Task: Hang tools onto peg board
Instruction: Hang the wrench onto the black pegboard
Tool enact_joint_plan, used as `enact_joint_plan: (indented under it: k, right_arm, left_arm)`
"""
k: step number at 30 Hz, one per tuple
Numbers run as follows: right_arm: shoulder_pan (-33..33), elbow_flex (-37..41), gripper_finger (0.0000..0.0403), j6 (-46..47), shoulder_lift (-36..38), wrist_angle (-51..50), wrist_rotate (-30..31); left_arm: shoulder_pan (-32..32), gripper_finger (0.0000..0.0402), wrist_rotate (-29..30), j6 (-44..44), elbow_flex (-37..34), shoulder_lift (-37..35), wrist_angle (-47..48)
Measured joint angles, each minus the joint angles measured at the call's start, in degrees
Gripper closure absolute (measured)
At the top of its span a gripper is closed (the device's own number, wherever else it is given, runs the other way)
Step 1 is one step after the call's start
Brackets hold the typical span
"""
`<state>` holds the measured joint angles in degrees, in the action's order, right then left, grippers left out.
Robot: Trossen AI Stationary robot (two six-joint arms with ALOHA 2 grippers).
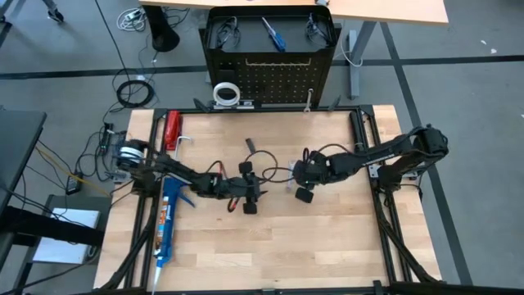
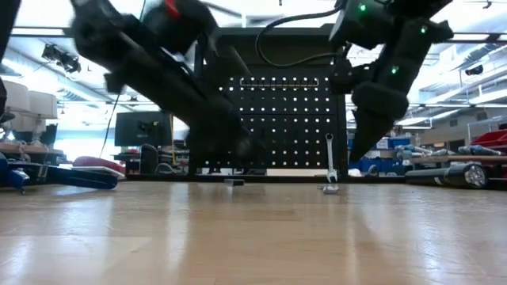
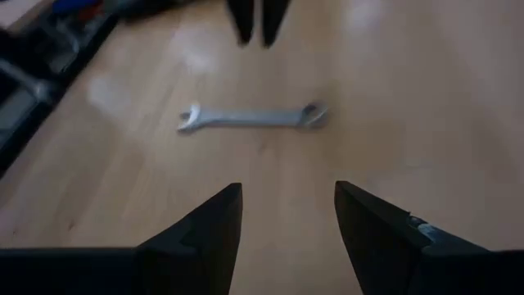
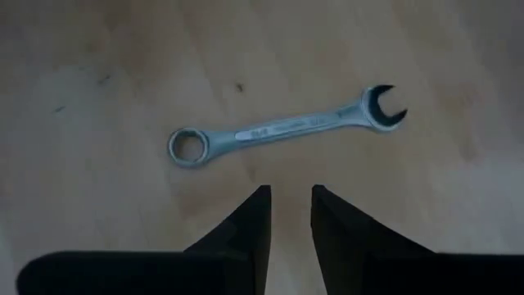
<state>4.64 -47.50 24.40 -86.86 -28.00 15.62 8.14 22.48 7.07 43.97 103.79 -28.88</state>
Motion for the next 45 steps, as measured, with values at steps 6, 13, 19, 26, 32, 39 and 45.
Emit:
enact_joint_plan:
  k: [6, 13, 19, 26, 32, 39, 45]
  right_arm:
    - [-0.4, 1.7, 0.0308, 4.0, -3.6, 6.9, -1.1]
    - [0.7, 1.9, 0.0318, 2.7, -9.5, 14.0, -3.1]
    - [0.2, -0.2, 0.0323, -1.4, -14.0, 21.3, -3.2]
    - [-1.5, -3.6, 0.0325, -11.2, -10.2, 14.7, -0.9]
    - [-6.0, -3.6, 0.0317, -16.4, -1.0, 3.8, 1.0]
    - [-11.2, -3.6, 0.0268, -20.8, 2.9, 0.7, -0.3]
    - [-13.4, -3.6, 0.0231, -23.5, 0.8, 2.0, -3.6]
  left_arm:
    - [-1.3, 0.02, 0.4, -6.8, 3.7, 4.3, 0.1]
    - [-1.4, 0.02, 5.8, -7.2, 3.8, 3.0, 2.0]
    - [-1.4, 0.02, 6.2, -6.1, 3.7, 3.0, 2.9]
    - [-1.4, 0.02, 3.5, -10.2, 3.7, 3.0, 2.2]
    - [-1.2, 0.0183, -4.2, -11.7, 4.4, 3.4, 1.3]
    - [-2.8, 0.0124, -4.4, -10.5, 5.7, 3.5, 1.8]
    - [-5.3, 0.0117, -7.5, -10.5, 6.9, 9.1, 1.5]
